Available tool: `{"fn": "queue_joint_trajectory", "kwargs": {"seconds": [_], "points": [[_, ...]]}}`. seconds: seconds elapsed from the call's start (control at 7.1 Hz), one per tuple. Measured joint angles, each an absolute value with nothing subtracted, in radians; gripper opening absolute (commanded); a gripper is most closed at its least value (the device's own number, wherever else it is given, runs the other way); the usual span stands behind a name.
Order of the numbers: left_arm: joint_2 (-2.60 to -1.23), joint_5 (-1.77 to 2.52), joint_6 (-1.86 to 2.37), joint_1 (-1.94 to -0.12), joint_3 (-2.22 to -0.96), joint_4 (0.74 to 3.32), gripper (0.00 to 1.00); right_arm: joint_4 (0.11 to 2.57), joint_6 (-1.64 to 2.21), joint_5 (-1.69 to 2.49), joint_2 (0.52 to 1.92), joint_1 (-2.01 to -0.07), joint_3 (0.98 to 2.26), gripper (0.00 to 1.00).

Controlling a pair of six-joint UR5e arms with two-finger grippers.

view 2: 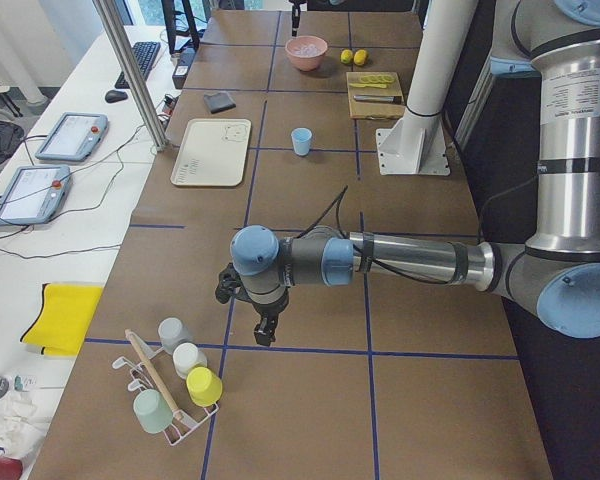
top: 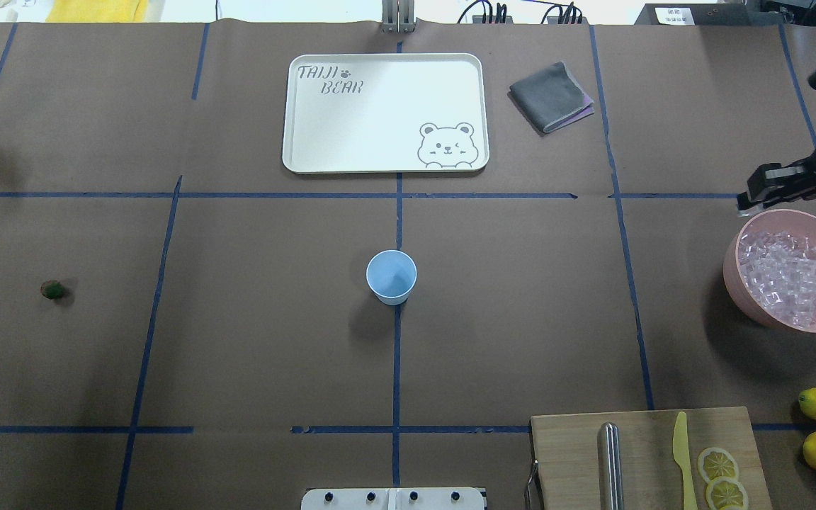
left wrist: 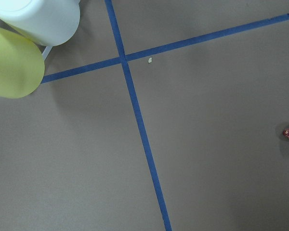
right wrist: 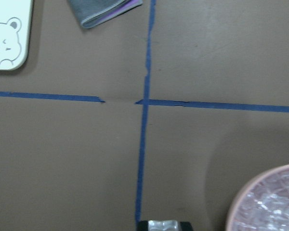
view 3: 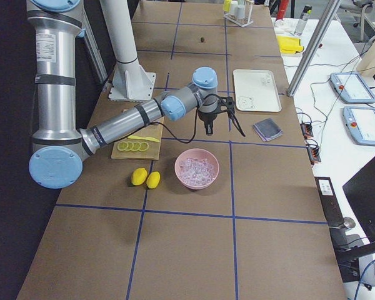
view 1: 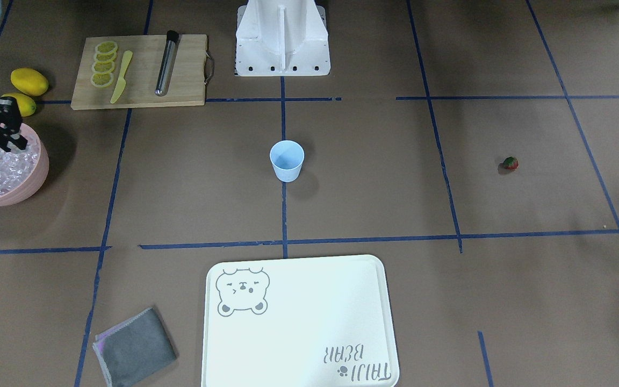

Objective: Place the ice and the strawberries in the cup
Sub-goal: 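Carry the held ice cube with the right gripper over the blue cup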

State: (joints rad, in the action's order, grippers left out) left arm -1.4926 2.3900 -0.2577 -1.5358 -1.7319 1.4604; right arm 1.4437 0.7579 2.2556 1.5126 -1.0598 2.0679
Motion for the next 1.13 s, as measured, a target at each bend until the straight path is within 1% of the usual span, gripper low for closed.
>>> {"fn": "queue_joint_trajectory", "kwargs": {"seconds": [0.42, 0.7, 0.99, 1.13], "points": [[-1.493, 2.39, -0.258, -1.536, -1.732, 1.46, 1.0, 1.472, 1.03, 2.138, 1.327, -0.828, 2.063, 0.0], [-1.493, 2.389, -0.258, -1.536, -1.732, 1.461, 1.0, 1.672, 1.159, 1.987, 1.114, -0.669, 2.049, 0.0], [-1.493, 2.389, -0.257, -1.536, -1.732, 1.46, 1.0, 1.776, 1.271, 1.886, 0.916, -0.568, 1.962, 0.0], [-1.493, 2.389, -0.257, -1.536, -1.731, 1.459, 1.0, 1.785, 1.321, 1.837, 0.824, -0.526, 1.88, 0.0]]}}
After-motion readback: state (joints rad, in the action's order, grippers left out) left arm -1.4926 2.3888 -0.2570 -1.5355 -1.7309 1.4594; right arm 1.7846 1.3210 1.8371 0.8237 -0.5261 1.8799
